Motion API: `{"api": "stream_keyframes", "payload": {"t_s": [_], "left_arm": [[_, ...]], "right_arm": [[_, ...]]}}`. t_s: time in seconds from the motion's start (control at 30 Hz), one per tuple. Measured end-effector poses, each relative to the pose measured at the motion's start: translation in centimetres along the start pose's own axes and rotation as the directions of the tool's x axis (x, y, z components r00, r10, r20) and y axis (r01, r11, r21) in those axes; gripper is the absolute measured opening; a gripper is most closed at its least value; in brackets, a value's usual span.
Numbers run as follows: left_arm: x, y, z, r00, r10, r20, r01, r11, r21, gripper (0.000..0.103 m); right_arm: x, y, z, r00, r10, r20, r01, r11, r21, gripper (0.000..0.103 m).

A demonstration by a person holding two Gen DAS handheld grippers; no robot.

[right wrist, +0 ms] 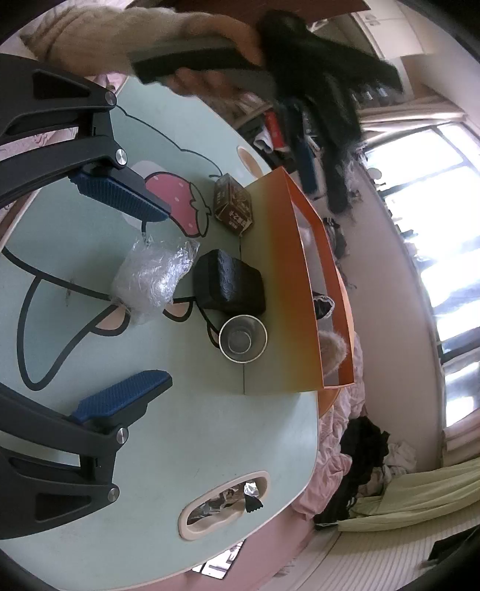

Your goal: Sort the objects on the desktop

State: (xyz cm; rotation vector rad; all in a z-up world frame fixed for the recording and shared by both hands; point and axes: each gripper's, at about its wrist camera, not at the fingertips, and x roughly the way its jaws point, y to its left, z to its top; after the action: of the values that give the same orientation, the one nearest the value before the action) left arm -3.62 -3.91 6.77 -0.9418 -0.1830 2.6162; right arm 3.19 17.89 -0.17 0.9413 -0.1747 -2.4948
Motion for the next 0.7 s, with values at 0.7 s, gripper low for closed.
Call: {"api": "stream_keyframes", "payload": {"t_s": [0.7], "left_arm": [[1.5, -2.4, -8.9, 0.965, 0.234, -0.121, -0.218, 0.967, 0.128, 0.09]], "right_arm": [[2.2, 1.8, -0.4, 0.987, -0.16, -0.017, 0.155, 0.976, -0.154, 0.083]]}}
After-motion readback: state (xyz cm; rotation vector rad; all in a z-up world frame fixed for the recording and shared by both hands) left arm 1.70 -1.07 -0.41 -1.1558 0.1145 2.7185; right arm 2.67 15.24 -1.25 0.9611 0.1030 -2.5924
